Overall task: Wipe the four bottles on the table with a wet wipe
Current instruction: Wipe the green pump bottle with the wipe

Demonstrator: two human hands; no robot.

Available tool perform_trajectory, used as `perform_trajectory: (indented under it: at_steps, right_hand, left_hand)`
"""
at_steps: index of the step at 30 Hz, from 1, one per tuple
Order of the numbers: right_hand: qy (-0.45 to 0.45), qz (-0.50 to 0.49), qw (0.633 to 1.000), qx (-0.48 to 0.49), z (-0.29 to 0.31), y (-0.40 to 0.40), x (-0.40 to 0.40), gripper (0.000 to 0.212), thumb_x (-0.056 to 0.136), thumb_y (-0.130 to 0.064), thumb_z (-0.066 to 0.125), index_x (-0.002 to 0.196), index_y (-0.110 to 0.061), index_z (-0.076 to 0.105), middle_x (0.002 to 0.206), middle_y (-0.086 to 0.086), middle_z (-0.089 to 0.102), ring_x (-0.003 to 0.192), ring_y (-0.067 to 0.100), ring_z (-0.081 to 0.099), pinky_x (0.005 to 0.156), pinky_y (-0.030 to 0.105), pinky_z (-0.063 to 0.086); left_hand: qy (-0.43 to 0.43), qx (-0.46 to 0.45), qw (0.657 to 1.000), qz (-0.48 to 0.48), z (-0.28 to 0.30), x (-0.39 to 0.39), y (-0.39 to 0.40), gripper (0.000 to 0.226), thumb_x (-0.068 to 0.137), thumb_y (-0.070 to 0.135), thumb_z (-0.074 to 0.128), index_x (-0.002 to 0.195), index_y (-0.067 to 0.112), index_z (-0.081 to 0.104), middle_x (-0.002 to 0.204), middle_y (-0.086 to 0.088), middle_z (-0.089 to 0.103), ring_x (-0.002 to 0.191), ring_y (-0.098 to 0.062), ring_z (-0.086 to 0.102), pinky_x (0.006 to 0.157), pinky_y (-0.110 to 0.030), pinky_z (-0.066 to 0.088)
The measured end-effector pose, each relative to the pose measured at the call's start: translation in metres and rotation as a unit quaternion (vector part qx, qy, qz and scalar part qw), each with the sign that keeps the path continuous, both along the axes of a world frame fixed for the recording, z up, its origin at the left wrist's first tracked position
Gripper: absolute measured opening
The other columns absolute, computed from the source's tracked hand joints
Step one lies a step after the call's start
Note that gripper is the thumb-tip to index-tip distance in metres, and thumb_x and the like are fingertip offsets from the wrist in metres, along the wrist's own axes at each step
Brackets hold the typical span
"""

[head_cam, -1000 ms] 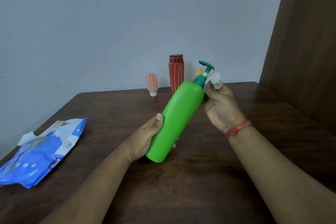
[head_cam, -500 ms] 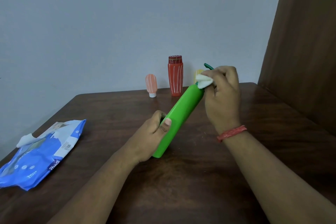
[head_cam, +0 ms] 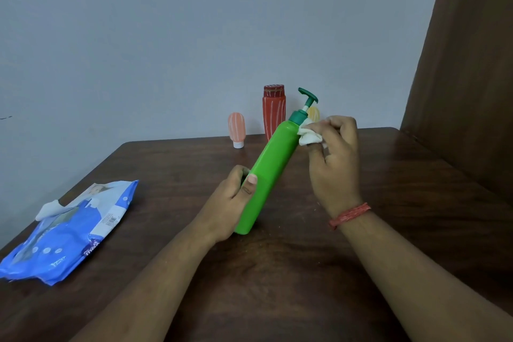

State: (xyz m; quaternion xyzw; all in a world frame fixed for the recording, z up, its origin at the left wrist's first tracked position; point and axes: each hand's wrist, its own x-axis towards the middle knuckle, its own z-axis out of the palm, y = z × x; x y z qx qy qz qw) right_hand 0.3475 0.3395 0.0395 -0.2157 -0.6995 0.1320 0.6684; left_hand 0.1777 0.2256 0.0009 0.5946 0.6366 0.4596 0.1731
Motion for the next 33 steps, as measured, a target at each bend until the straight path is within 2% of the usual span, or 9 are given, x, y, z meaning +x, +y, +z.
perform_trajectory:
  at_steps: [2, 5, 9, 13, 16, 20, 24, 29, 33]
  right_hand:
    - [0.050, 0.038, 0.996, -0.068, -0.005, 0.001, -0.006, 0.023, 0.088, 0.000, 0.065, 0.101, -0.016, 0.073, 0.104, -0.007, 0.052, 0.099, 0.003, 0.057, 0.088, 0.019, 0.046]
    - [0.080, 0.128, 0.972, -0.178, -0.018, 0.002, -0.016, 0.023, 0.088, -0.019, 0.065, 0.099, -0.038, 0.068, 0.104, -0.004, 0.068, 0.099, 0.013, 0.065, 0.085, 0.029, 0.051]
    - [-0.049, 0.202, 0.949, -0.237, -0.040, -0.002, -0.029, 0.018, 0.088, -0.014, 0.071, 0.094, -0.032, 0.072, 0.095, -0.004, 0.074, 0.092, 0.017, 0.069, 0.080, 0.043, 0.057]
    - [0.019, 0.196, 0.955, -0.222, -0.029, -0.001, -0.032, 0.022, 0.085, -0.021, 0.071, 0.094, -0.041, 0.071, 0.095, -0.005, 0.074, 0.094, 0.016, 0.069, 0.083, 0.044, 0.057]
    - [0.047, 0.174, 0.963, -0.200, -0.027, 0.004, -0.026, 0.029, 0.086, -0.016, 0.070, 0.096, -0.043, 0.071, 0.099, -0.006, 0.072, 0.098, 0.018, 0.068, 0.086, 0.041, 0.056]
    - [0.001, 0.180, 0.966, -0.185, -0.033, -0.001, -0.026, 0.020, 0.086, -0.015, 0.070, 0.092, -0.035, 0.071, 0.098, -0.003, 0.072, 0.095, 0.020, 0.068, 0.083, 0.044, 0.057]
    - [0.087, 0.175, 0.959, -0.204, -0.015, 0.005, -0.021, 0.031, 0.088, -0.013, 0.070, 0.091, -0.044, 0.073, 0.098, 0.002, 0.073, 0.092, 0.017, 0.068, 0.083, 0.037, 0.056]
    - [0.107, 0.217, 0.945, -0.220, -0.005, 0.007, -0.009, 0.030, 0.091, -0.001, 0.067, 0.095, -0.030, 0.074, 0.095, -0.005, 0.075, 0.090, 0.009, 0.068, 0.081, 0.025, 0.053]
    - [0.089, 0.242, 0.936, -0.240, -0.013, -0.001, -0.016, 0.023, 0.090, -0.005, 0.070, 0.088, -0.028, 0.075, 0.090, -0.001, 0.075, 0.085, 0.010, 0.066, 0.080, 0.034, 0.054]
  left_hand:
    - [-0.030, 0.006, 0.999, -0.012, -0.003, -0.001, 0.001, 0.067, 0.076, 0.093, 0.027, 0.091, 0.032, 0.049, 0.076, 0.012, 0.051, 0.069, -0.004, 0.047, 0.067, -0.033, 0.041]
    - [-0.101, 0.014, 0.994, -0.034, -0.006, 0.000, 0.004, 0.066, 0.078, 0.092, 0.033, 0.094, 0.031, 0.054, 0.084, 0.012, 0.055, 0.077, -0.007, 0.052, 0.071, -0.033, 0.044]
    - [-0.300, -0.010, 0.953, -0.040, -0.003, -0.001, 0.003, 0.066, 0.085, 0.067, 0.033, 0.123, 0.019, 0.058, 0.105, -0.013, 0.069, 0.083, -0.023, 0.069, 0.070, -0.037, 0.058]
    - [-0.399, -0.033, 0.913, -0.075, 0.000, 0.003, 0.002, 0.078, 0.086, 0.064, 0.027, 0.125, 0.006, 0.061, 0.097, -0.018, 0.072, 0.078, -0.029, 0.070, 0.066, -0.039, 0.060]
    - [-0.438, -0.058, 0.887, -0.130, 0.001, 0.013, 0.003, 0.081, 0.088, 0.067, 0.025, 0.121, 0.004, 0.064, 0.097, -0.022, 0.070, 0.078, -0.032, 0.068, 0.069, -0.040, 0.059]
    - [-0.477, -0.044, 0.862, -0.163, 0.001, 0.008, 0.003, 0.083, 0.090, 0.070, 0.026, 0.115, 0.005, 0.070, 0.097, -0.024, 0.069, 0.077, -0.032, 0.068, 0.069, -0.041, 0.059]
    - [-0.469, -0.083, 0.856, -0.200, -0.001, 0.005, -0.001, 0.085, 0.086, 0.073, 0.032, 0.117, 0.005, 0.070, 0.099, -0.025, 0.068, 0.079, -0.034, 0.069, 0.070, -0.042, 0.059]
    - [-0.466, -0.100, 0.852, -0.219, -0.005, 0.009, 0.003, 0.084, 0.087, 0.071, 0.029, 0.117, 0.006, 0.071, 0.100, -0.025, 0.067, 0.080, -0.033, 0.068, 0.071, -0.043, 0.058]
    - [-0.490, -0.073, 0.843, -0.211, -0.004, 0.004, 0.003, 0.085, 0.088, 0.073, 0.027, 0.115, 0.008, 0.074, 0.099, -0.023, 0.068, 0.080, -0.032, 0.068, 0.071, -0.042, 0.059]
